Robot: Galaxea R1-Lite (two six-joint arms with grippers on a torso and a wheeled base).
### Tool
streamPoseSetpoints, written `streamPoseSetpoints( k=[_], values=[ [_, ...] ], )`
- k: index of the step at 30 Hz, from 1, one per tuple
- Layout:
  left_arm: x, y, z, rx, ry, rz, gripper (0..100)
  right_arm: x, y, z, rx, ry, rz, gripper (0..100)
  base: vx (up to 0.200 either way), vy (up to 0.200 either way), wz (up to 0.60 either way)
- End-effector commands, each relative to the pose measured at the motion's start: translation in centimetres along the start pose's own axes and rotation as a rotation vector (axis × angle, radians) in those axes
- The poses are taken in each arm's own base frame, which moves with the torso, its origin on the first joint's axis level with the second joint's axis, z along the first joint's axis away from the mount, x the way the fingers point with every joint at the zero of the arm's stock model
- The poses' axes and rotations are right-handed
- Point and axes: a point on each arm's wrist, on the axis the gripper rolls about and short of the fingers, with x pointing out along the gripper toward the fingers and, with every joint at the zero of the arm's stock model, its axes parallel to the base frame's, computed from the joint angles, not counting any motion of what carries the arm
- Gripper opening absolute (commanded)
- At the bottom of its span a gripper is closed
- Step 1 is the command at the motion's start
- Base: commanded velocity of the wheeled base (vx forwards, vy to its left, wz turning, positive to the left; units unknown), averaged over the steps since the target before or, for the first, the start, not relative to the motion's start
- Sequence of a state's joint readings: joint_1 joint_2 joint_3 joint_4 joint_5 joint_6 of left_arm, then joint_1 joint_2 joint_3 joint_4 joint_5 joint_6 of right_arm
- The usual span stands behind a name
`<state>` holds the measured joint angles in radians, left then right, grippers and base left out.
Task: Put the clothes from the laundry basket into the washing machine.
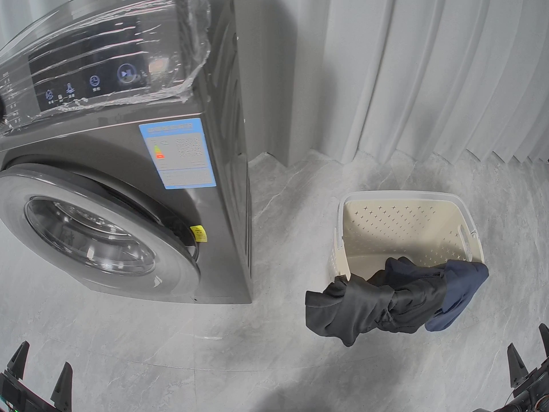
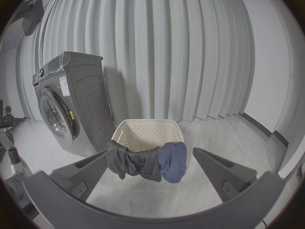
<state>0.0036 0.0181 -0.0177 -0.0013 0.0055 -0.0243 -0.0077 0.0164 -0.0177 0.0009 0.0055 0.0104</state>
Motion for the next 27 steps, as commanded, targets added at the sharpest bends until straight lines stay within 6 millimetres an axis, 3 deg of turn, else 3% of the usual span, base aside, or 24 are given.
streamPoseSetpoints(
  k=[1, 5, 17, 27],
  values=[
    [0.03, 0.01, -0.52, 0.0, 0.004, 0.002, 100, 0.1, 0.0, -0.49, -0.001, 0.013, 0.0, 100, 0.0, 0.2, 0.0],
    [0.03, 0.01, -0.52, 0.0, 0.004, 0.002, 100, 0.1, 0.0, -0.51, 0.0, 0.014, 0.0, 100, 0.0, 0.2, 0.0],
    [0.03, 0.01, -0.5, 0.001, 0.002, 0.0, 100, 0.1, 0.0, -0.51, 0.0, 0.014, 0.0, 100, 0.0, 0.0, 0.0],
    [0.03, 0.02, -0.52, 0.0, 0.004, 0.002, 100, 0.1, 0.0, -0.51, 0.0, 0.014, 0.0, 100, -0.2, 0.0, 0.0]
  ],
)
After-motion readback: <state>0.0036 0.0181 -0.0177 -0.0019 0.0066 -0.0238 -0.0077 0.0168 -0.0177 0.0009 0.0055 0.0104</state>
